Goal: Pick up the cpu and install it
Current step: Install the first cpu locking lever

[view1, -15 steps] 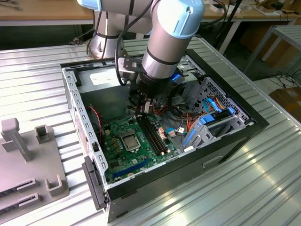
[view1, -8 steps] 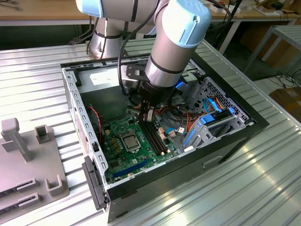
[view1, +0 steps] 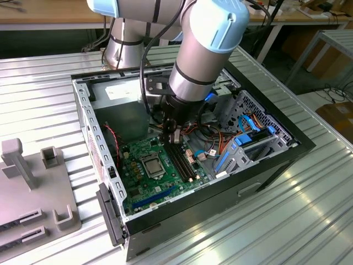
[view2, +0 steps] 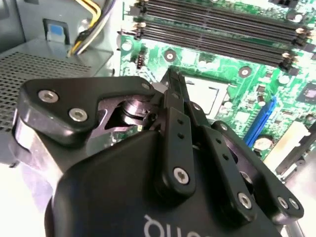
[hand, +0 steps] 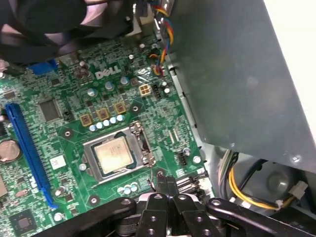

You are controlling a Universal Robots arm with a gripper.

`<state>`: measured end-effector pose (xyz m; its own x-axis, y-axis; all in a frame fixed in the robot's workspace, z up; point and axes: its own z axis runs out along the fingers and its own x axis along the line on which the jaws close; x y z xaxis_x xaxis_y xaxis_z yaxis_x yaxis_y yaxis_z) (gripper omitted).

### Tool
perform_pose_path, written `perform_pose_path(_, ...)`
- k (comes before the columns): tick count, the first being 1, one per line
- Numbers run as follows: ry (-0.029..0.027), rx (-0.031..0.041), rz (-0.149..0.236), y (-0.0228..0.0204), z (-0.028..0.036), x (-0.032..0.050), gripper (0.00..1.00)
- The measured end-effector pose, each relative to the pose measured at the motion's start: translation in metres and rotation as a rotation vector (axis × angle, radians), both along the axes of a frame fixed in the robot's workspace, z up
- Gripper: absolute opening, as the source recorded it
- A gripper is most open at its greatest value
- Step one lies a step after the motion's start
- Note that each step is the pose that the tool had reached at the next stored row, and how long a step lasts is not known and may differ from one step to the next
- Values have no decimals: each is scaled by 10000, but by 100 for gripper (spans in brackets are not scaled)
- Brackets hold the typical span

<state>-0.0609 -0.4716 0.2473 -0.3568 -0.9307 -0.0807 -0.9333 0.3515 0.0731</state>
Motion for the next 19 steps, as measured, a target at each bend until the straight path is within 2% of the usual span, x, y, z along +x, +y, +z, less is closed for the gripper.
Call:
perform_pose_path(1,1,-1,1,-39,1,0,11)
perform_pose_path(9,0,0,28,-204,-1,0,11)
perform_pose_path(12,0,-1,186,-210,-13,-1,11)
perform_pose_path(16,-1,-3,584,-214,-21,-3,11)
perform_pose_path(19,-2,0,1132,-218,-28,-3,11)
